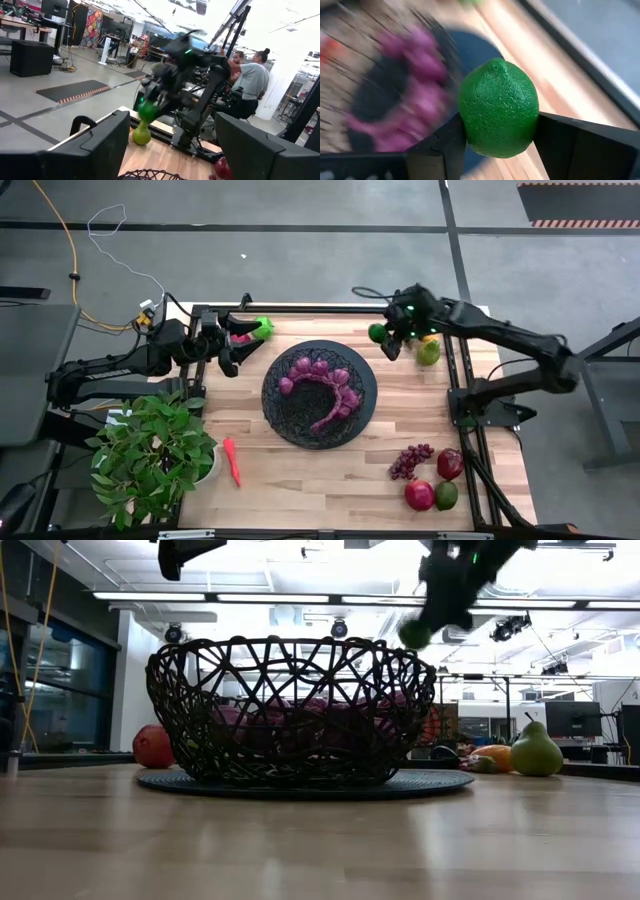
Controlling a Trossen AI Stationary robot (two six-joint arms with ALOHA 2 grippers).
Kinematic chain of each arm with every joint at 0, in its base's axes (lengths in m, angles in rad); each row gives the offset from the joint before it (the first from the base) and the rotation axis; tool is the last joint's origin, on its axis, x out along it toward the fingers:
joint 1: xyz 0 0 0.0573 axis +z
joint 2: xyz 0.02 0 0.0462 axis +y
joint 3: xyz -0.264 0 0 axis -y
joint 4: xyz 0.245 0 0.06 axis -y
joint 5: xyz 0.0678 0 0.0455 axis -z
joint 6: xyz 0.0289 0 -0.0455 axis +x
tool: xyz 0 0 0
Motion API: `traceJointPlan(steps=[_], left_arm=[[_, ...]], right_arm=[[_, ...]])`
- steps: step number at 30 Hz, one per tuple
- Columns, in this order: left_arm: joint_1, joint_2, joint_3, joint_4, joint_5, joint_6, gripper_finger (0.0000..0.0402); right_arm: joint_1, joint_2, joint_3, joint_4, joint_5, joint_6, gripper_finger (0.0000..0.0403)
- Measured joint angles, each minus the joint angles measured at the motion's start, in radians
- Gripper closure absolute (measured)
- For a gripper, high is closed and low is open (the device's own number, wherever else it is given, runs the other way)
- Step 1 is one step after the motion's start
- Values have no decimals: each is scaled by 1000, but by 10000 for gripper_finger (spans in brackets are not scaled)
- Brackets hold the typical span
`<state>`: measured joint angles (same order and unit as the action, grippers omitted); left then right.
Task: Build produce basket
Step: Put the top green lime into basket
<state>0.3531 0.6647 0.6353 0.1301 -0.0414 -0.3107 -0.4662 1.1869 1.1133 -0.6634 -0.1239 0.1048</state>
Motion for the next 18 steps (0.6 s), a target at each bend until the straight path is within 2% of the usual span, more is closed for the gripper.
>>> traceJointPlan(steps=[7, 14, 18], left_arm=[[0, 0, 0, -7, 7, 0, 122], [0, 0, 0, -7, 7, 26, 122], [0, 0, 0, -7, 7, 27, 122]], right_arm=[[161, -80, -8, 266, -2, 19, 222], [277, -112, -261, 774, 5, 148, 222], [301, -116, -343, 941, 10, 202, 222]])
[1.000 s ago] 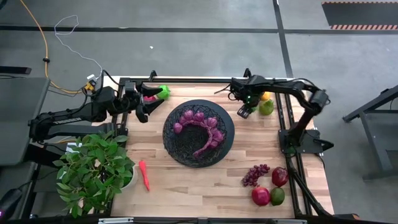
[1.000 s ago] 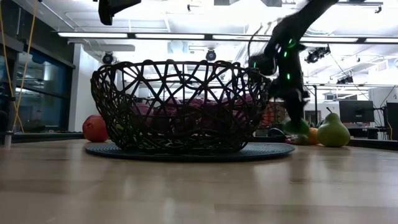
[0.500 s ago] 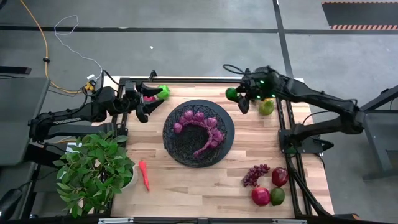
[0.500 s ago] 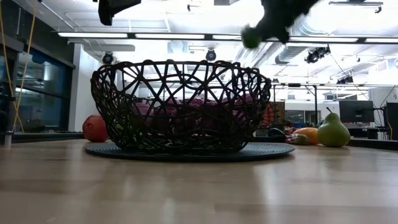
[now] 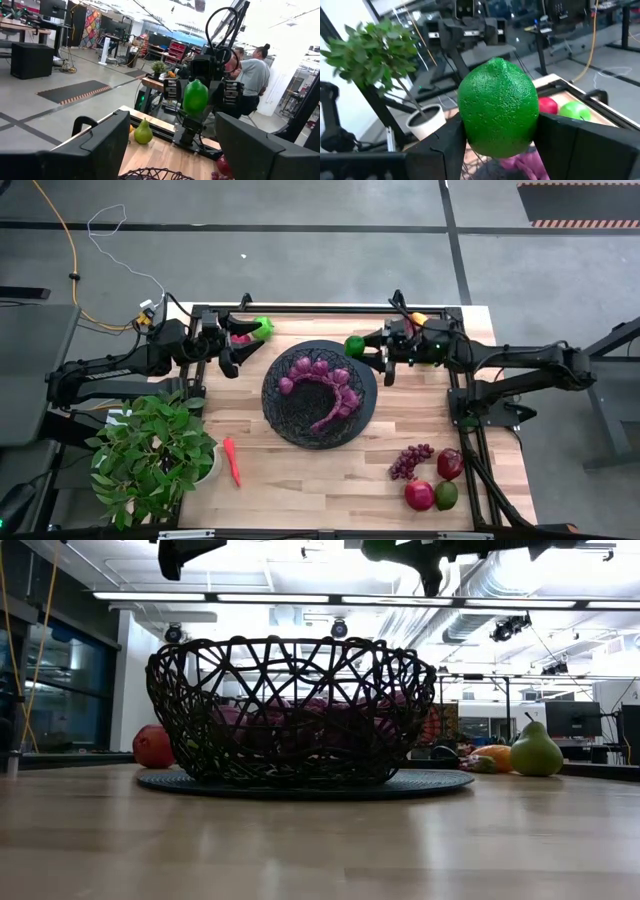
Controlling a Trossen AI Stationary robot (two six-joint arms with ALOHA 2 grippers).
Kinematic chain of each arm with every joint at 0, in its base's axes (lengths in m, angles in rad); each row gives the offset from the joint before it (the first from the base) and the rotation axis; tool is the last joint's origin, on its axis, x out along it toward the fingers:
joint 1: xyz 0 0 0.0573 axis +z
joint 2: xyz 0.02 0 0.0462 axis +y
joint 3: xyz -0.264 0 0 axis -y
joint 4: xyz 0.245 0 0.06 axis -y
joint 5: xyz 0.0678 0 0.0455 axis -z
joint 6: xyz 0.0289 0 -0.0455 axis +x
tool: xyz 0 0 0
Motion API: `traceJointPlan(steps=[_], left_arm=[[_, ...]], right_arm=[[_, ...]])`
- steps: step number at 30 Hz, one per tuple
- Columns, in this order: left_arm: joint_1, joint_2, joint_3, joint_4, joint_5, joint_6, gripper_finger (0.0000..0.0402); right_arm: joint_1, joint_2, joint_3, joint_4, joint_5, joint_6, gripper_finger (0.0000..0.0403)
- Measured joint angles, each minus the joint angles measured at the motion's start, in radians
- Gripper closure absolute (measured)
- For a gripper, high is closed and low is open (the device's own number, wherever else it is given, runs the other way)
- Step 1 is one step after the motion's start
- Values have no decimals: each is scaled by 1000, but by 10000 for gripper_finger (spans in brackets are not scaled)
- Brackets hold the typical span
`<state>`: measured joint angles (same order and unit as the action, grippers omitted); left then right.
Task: Build produce basket
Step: Put the top green lime into basket
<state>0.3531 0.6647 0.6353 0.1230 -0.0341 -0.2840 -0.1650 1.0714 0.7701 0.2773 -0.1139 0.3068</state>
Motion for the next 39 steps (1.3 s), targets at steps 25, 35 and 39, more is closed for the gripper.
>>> traceJointPlan(steps=[25, 35, 39], left_arm=[[0, 0, 0, -31, -17, 0, 122], [0, 0, 0, -30, -34, 0, 122], [0, 0, 0, -34, -34, 0, 122]], right_arm=[[4, 4, -11, -8, 3, 33, 222], [4, 298, 291, -403, -69, -41, 222], [12, 452, 419, -509, -148, -112, 222]])
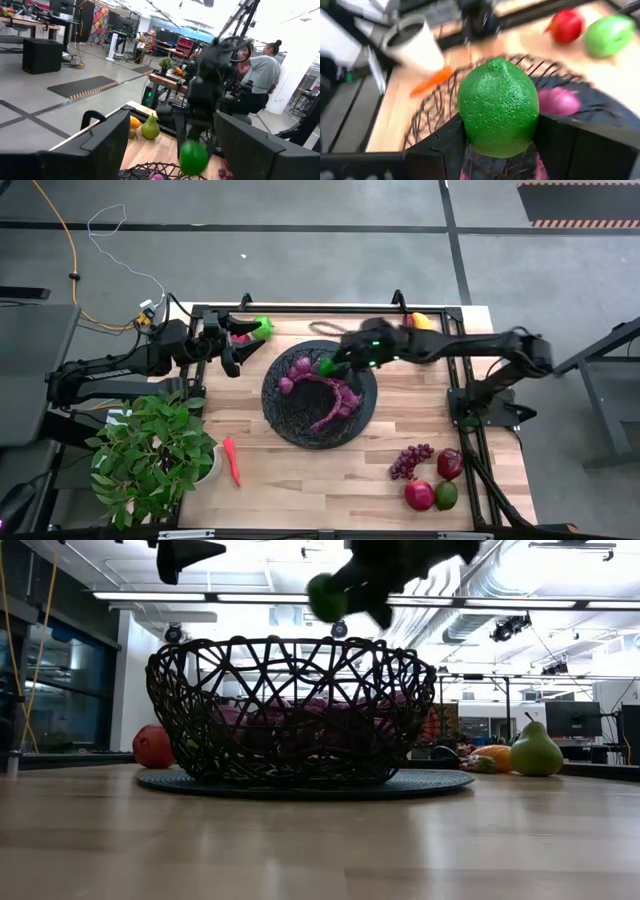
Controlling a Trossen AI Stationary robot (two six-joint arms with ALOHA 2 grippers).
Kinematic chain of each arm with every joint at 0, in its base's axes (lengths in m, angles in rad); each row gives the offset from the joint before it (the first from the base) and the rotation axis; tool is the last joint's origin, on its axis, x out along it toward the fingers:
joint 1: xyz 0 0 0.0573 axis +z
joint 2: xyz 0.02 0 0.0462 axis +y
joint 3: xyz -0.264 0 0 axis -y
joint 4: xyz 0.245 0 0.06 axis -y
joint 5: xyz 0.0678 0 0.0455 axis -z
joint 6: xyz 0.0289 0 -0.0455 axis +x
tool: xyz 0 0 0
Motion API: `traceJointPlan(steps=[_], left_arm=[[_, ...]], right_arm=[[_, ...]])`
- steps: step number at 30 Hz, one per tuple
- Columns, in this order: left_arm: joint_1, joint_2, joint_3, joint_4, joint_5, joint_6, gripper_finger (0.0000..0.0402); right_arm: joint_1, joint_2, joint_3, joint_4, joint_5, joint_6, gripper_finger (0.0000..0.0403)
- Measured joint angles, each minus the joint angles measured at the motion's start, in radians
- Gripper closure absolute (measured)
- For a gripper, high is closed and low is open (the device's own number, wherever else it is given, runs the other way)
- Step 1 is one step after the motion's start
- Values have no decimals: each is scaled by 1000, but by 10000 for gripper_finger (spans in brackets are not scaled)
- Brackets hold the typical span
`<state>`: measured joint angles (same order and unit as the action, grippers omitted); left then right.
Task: Build produce basket
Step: Put the top green lime into basket
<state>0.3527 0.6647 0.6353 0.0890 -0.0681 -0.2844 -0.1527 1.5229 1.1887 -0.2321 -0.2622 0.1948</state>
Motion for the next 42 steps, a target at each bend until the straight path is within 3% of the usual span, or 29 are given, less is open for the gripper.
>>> traceJointPlan(steps=[7, 14, 42], left_arm=[[0, 0, 0, -23, -20, 0, 122], [0, 0, 0, -25, -22, 0, 122], [0, 0, 0, -25, -22, 0, 122]], right_arm=[[34, 212, 141, -149, -68, -122, 222], [49, 317, 158, -198, -68, -125, 222], [51, 342, 155, -265, -66, -87, 221]])
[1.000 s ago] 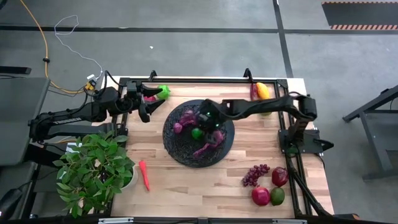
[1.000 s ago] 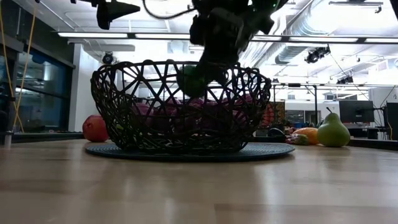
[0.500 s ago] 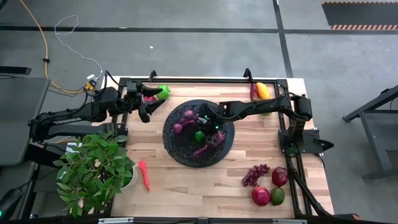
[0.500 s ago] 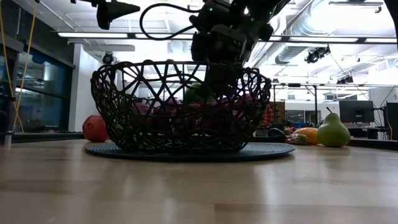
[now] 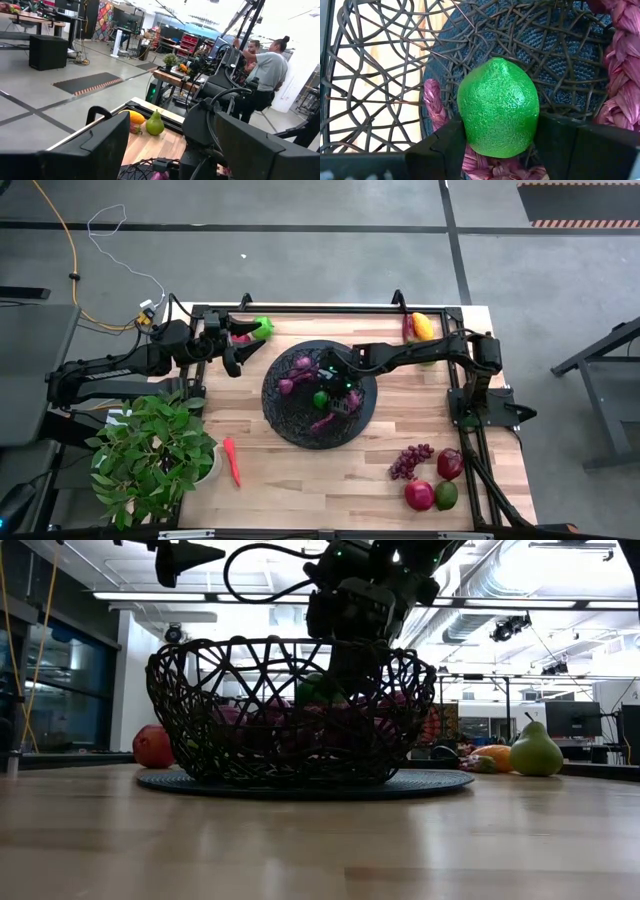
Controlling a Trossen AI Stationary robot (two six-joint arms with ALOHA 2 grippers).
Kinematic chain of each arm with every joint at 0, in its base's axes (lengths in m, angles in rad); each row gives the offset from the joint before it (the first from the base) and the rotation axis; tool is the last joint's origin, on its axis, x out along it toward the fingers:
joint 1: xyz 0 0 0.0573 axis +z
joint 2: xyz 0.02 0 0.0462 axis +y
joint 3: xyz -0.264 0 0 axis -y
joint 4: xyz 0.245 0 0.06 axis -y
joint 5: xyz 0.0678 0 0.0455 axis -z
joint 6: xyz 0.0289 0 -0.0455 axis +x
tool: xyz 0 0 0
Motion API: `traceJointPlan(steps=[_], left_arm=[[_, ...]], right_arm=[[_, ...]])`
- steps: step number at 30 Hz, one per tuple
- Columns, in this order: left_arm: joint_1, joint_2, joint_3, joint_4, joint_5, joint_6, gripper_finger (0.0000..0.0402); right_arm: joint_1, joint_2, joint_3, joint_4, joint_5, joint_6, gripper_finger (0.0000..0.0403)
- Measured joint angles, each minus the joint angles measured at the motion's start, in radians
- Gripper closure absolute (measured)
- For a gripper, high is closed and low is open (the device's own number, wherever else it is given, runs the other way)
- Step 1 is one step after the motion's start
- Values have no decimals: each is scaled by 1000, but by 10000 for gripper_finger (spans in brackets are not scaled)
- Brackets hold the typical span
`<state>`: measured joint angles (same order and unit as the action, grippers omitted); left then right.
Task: Build produce basket
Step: Put the top green lime into basket, then adjust the purple garlic into basket
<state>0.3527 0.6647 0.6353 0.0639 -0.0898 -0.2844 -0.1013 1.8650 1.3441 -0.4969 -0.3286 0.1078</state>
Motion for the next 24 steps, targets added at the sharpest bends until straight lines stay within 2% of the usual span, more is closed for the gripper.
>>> traceJointPlan(steps=[4, 14, 19, 24], left_arm=[[0, 0, 0, 0, 0, 0, 122], [0, 0, 0, 0, 0, 0, 122], [0, 0, 0, 0, 0, 0, 122], [0, 0, 0, 0, 0, 0, 122]], right_arm=[[0, 0, 0, 0, 0, 15, 203], [3, -4, 3, -7, 7, -3, 112], [-23, -42, 72, -93, 19, -21, 104], [-36, -164, 54, -96, 99, -17, 103]])
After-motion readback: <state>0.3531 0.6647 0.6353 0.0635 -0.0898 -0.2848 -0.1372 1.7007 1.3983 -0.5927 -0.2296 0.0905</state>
